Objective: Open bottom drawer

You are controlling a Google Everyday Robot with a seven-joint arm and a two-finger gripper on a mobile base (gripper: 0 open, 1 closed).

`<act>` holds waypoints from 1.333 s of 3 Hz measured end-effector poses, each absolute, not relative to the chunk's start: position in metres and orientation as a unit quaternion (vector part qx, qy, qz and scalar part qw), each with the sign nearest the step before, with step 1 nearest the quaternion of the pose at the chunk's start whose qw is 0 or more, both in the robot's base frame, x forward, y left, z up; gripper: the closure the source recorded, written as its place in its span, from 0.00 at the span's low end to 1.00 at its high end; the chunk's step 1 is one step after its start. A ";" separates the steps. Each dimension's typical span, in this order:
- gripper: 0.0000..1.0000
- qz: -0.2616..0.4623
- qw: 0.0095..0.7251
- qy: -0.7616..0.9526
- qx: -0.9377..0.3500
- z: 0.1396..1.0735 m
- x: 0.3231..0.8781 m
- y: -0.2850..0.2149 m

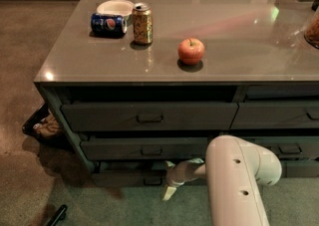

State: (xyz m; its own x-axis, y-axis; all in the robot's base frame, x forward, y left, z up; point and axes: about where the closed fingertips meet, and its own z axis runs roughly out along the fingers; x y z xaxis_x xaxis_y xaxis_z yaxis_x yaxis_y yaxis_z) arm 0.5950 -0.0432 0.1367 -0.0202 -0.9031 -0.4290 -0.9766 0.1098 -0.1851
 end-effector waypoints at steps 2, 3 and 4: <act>0.00 0.082 0.219 0.706 -0.669 0.146 0.571 -0.048; 0.00 0.072 0.216 0.717 -0.659 0.179 0.554 -0.062; 0.00 0.091 0.194 0.715 -0.666 0.174 0.512 -0.063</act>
Offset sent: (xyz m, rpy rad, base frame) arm -0.0836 -0.0097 0.0208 -0.0233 0.0346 0.0497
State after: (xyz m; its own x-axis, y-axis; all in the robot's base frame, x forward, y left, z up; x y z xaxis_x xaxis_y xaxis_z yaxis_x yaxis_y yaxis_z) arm 0.5119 -0.0627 0.1735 -0.0383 -0.9167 -0.3978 -0.9869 0.0972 -0.1289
